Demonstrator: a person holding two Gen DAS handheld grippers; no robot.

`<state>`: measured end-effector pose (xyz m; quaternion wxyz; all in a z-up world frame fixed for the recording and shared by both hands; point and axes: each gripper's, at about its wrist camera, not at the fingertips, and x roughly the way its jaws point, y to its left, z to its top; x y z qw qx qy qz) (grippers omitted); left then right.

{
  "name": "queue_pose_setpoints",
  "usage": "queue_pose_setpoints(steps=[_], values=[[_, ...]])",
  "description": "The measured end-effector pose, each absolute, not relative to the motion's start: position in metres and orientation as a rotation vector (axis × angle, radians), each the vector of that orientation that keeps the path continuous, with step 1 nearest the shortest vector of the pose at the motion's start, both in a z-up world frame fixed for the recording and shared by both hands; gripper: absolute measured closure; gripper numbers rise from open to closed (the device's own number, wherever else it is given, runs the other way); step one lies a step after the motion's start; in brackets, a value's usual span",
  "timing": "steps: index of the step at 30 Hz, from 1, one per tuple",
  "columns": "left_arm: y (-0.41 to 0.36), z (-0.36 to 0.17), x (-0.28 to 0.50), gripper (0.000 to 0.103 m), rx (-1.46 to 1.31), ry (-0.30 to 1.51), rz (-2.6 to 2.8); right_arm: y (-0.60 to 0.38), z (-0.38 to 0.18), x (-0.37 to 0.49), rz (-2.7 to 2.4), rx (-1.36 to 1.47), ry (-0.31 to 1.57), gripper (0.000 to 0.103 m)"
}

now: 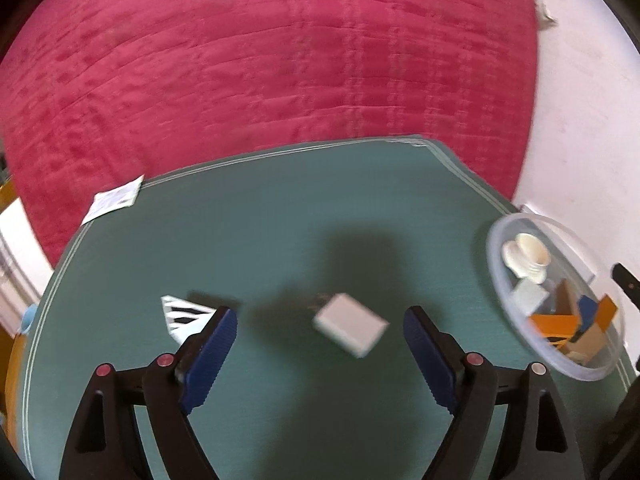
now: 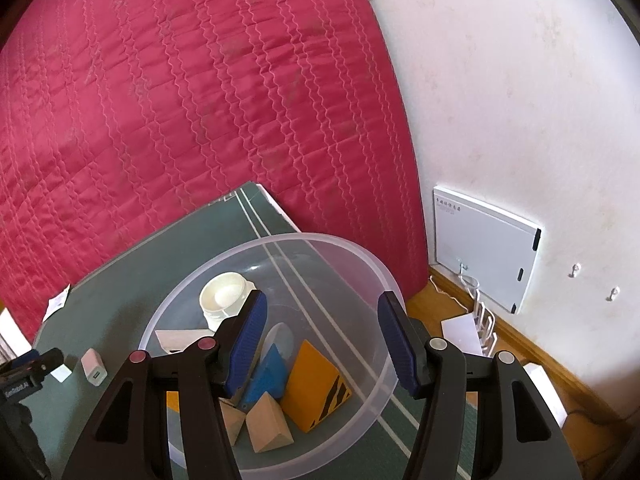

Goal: Organize rigid objects
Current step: 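Move the left gripper over the white striped triangle on the table, then grasp the striped triangle with the left gripper while the right approaches the white charger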

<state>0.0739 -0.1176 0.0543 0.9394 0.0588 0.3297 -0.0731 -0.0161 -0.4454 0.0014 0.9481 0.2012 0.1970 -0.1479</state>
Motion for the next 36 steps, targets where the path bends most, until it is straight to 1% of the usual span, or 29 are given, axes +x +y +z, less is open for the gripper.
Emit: queue_pose_setpoints(steps=[14,24,31,32,33,36], values=[[-0.042,0.041,0.092,0.013,0.065,0.707,0.031,-0.426,0.011,-0.021,-0.269,0.327,0.413,0.043],[-0.038,0.029,0.116,0.012,0.054,0.744,0.053,-0.369,0.03,-0.029,-0.084,0.234,0.418,0.043],[-0.041,0.025,0.126,0.012,0.042,0.751,0.061,-0.321,0.031,-0.026,0.062,0.174,0.453,0.042],[-0.042,0.025,0.127,0.015,0.046,0.746,0.063,-0.316,0.03,-0.025,0.081,0.167,0.463,0.042],[-0.043,0.024,0.128,0.022,0.056,0.741,0.069,-0.31,0.028,-0.023,0.102,0.159,0.475,0.042],[-0.043,0.018,0.132,0.037,0.051,0.768,0.051,-0.293,0.024,-0.017,0.152,0.14,0.509,0.042]])
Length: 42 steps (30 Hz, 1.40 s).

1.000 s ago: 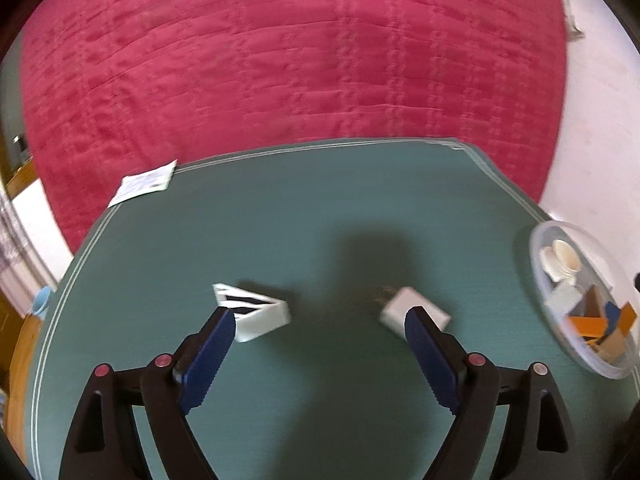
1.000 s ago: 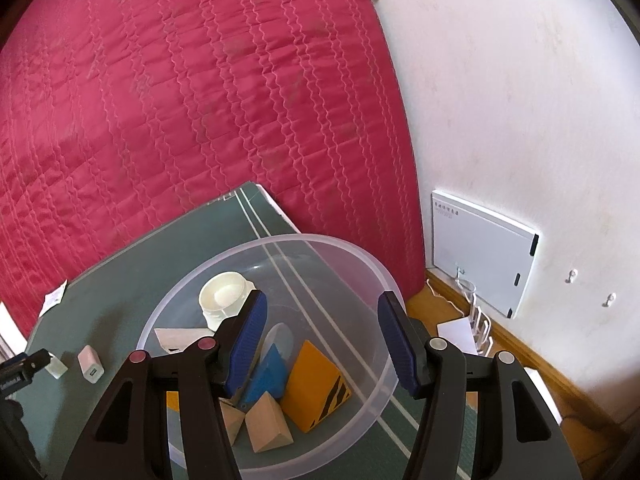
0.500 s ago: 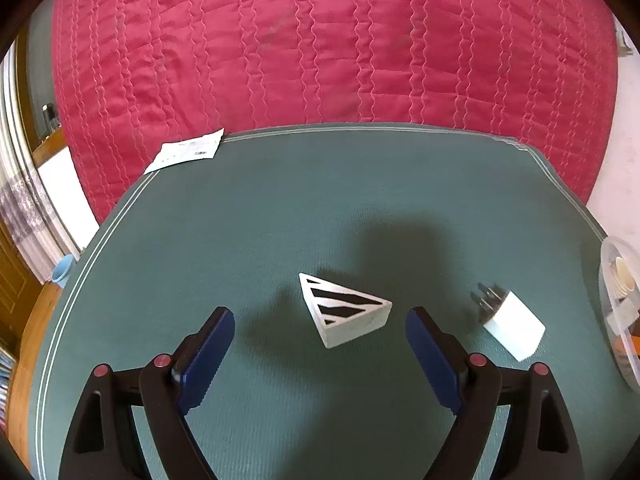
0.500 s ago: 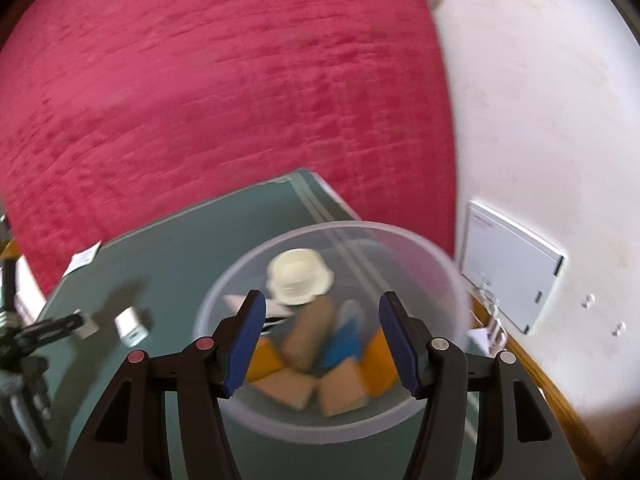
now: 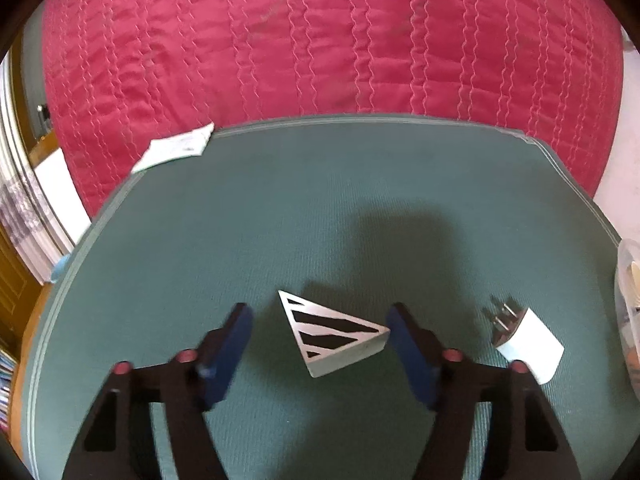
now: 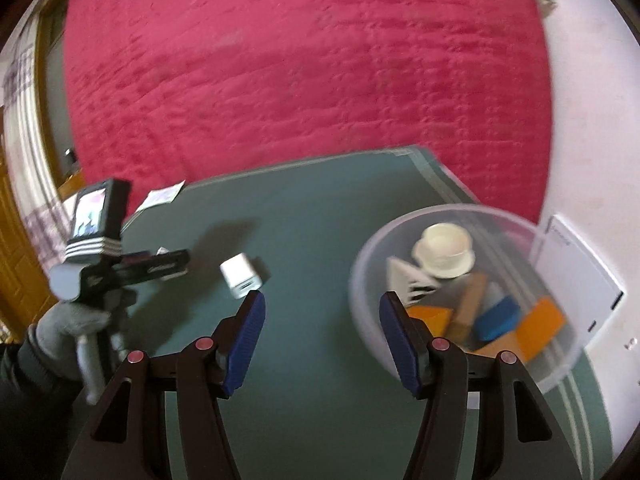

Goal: Organize rigid objects
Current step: 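Grasp the striped triangle with the left gripper while the right approaches the white charger, then grasp the white charger plug with the right gripper while the left holds the triangle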

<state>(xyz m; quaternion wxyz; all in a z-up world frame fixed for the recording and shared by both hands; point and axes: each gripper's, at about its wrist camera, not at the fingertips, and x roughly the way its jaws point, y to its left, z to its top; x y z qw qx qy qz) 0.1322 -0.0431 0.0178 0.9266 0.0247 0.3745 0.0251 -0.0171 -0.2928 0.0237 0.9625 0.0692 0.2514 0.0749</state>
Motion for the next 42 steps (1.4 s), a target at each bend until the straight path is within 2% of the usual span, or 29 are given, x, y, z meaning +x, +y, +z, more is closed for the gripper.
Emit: queue_pose_setpoints(steps=[1,3,14,23,29,33,37,42], values=[[-0.042,0.016,0.133,0.038,0.044,0.779,0.045,-0.289,0.022,-0.016,0.159,0.134,0.516,0.042],[-0.04,0.015,0.135,0.048,0.026,0.79,0.03,-0.281,0.019,-0.012,0.18,0.127,0.536,0.042],[-0.029,0.018,0.128,0.049,-0.05,0.763,-0.007,-0.246,0.014,0.015,0.272,0.079,0.611,0.042],[-0.023,0.022,0.121,0.049,-0.069,0.743,-0.003,-0.229,-0.002,0.064,0.331,0.11,0.719,0.042],[-0.022,0.021,0.119,0.049,-0.078,0.744,-0.006,-0.207,-0.012,0.098,0.331,0.023,0.771,0.043],[-0.021,0.021,0.118,0.049,-0.078,0.74,-0.005,-0.197,-0.016,0.113,0.322,-0.014,0.778,0.048],[-0.021,0.02,0.118,0.049,-0.078,0.739,-0.007,-0.19,-0.014,0.123,0.33,-0.024,0.779,0.057],[-0.02,0.02,0.118,0.049,-0.083,0.74,-0.007,-0.183,-0.015,0.127,0.321,-0.049,0.766,0.062]])
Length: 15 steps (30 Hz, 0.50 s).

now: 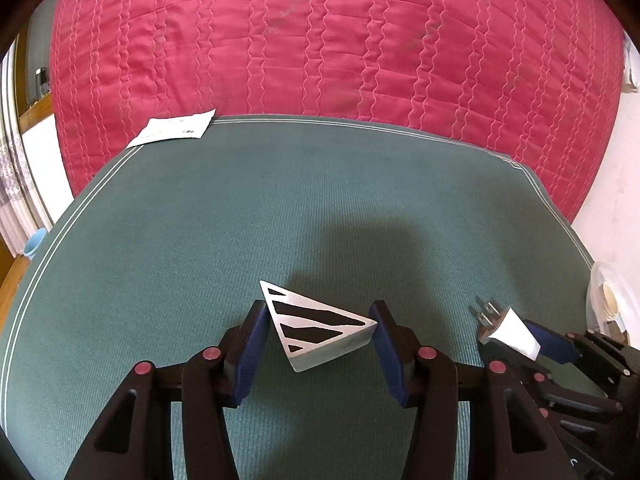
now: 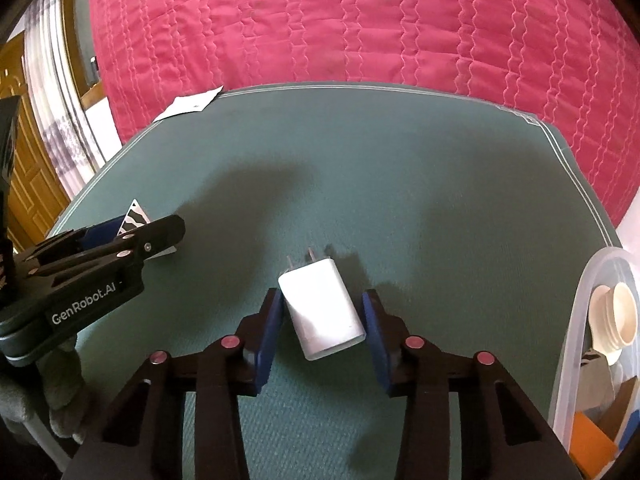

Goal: Organize rigid objects
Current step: 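Grasp the white charger plug with the right gripper while the left holds the triangle, then carry the white charger into the clear bowl and open the right gripper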

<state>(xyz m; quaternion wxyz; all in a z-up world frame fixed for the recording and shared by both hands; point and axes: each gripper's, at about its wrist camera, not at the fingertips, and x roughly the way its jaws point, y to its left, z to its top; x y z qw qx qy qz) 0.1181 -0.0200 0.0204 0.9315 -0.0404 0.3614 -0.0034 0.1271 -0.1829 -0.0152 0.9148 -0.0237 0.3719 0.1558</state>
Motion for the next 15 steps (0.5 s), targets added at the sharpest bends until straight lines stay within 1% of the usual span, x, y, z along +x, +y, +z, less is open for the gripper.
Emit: queue_pose_setpoints(steps=[10,15], values=[[-0.023,0.021,0.115,0.049,-0.077,0.731,-0.01,-0.186,-0.016,0.115,0.324,-0.018,0.759,0.069],[-0.026,0.023,0.112,0.049,-0.063,0.719,-0.013,-0.191,-0.015,0.103,0.331,0.012,0.753,0.07]])
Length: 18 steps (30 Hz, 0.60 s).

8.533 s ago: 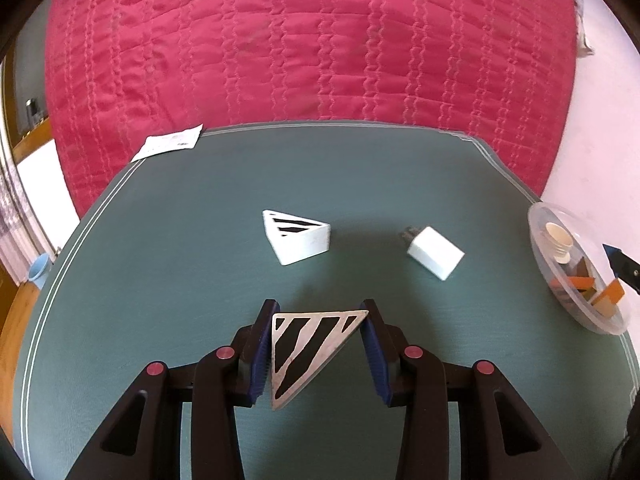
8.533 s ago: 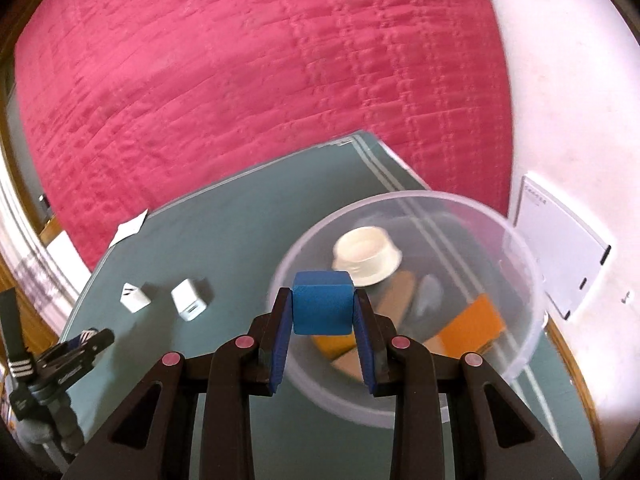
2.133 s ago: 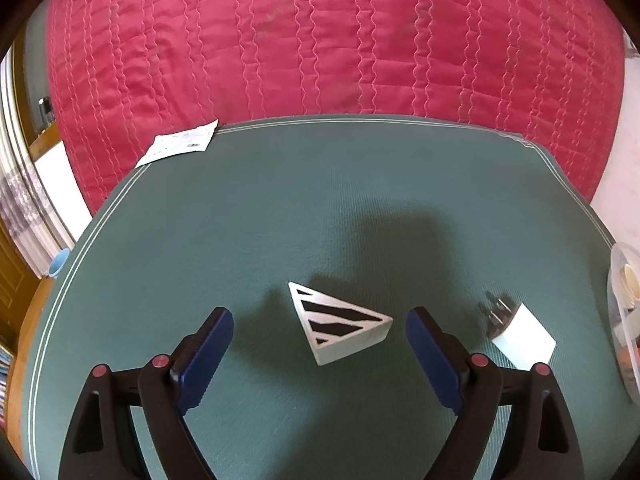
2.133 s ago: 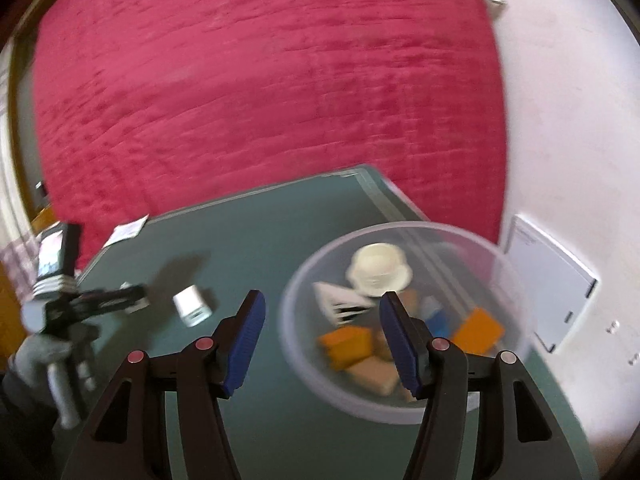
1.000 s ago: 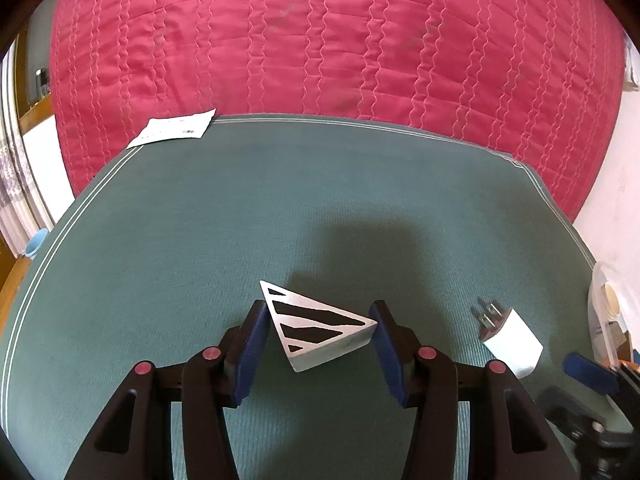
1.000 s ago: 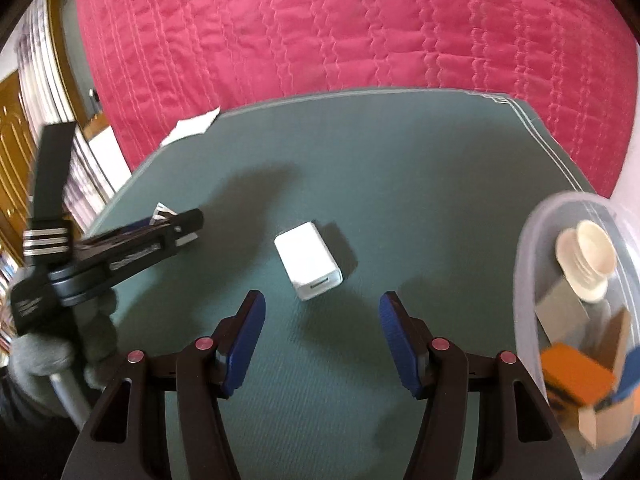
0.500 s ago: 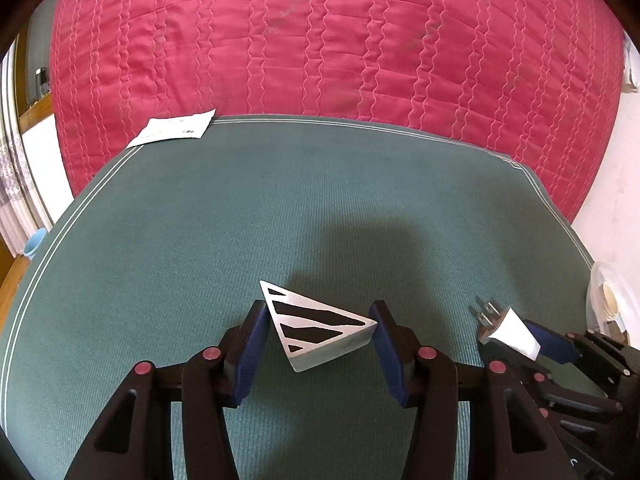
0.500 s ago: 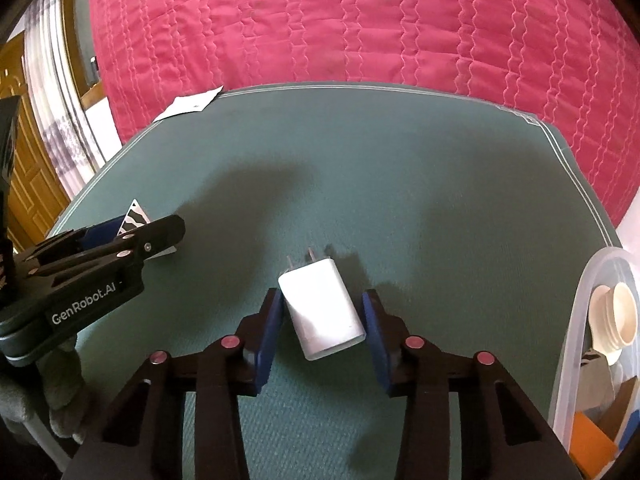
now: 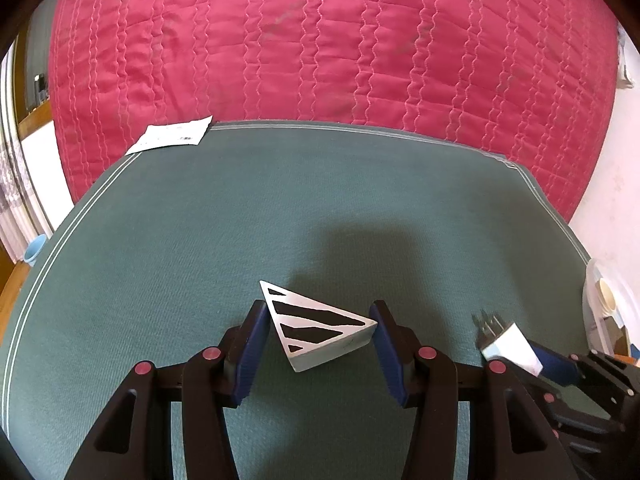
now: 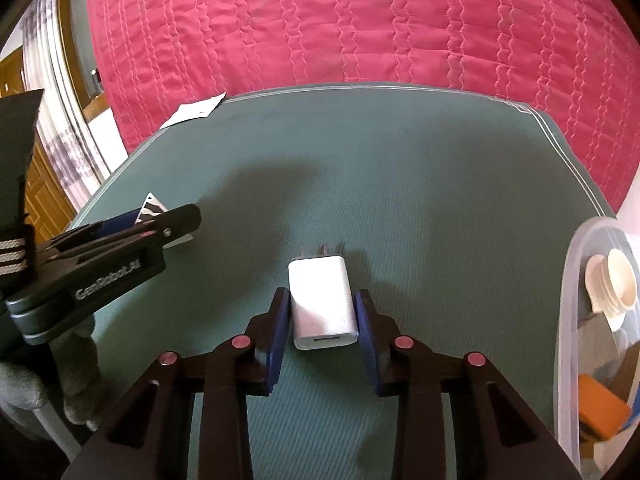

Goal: Organize rigid objects
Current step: 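Carry the white charger into the clear bowl and open the right gripper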

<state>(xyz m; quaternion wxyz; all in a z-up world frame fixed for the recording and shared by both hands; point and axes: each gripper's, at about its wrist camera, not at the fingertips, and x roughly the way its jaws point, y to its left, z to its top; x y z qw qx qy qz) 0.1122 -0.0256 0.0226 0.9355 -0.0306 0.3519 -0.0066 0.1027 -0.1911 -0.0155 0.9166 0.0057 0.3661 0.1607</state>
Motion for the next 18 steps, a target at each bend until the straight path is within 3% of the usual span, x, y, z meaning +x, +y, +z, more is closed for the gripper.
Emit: queue_pose_setpoints(steps=[18], values=[[-0.039,0.028,0.102,0.049,-0.019,0.686,-0.036,-0.204,-0.018,0.072,0.319,0.022,0.763,0.072]])
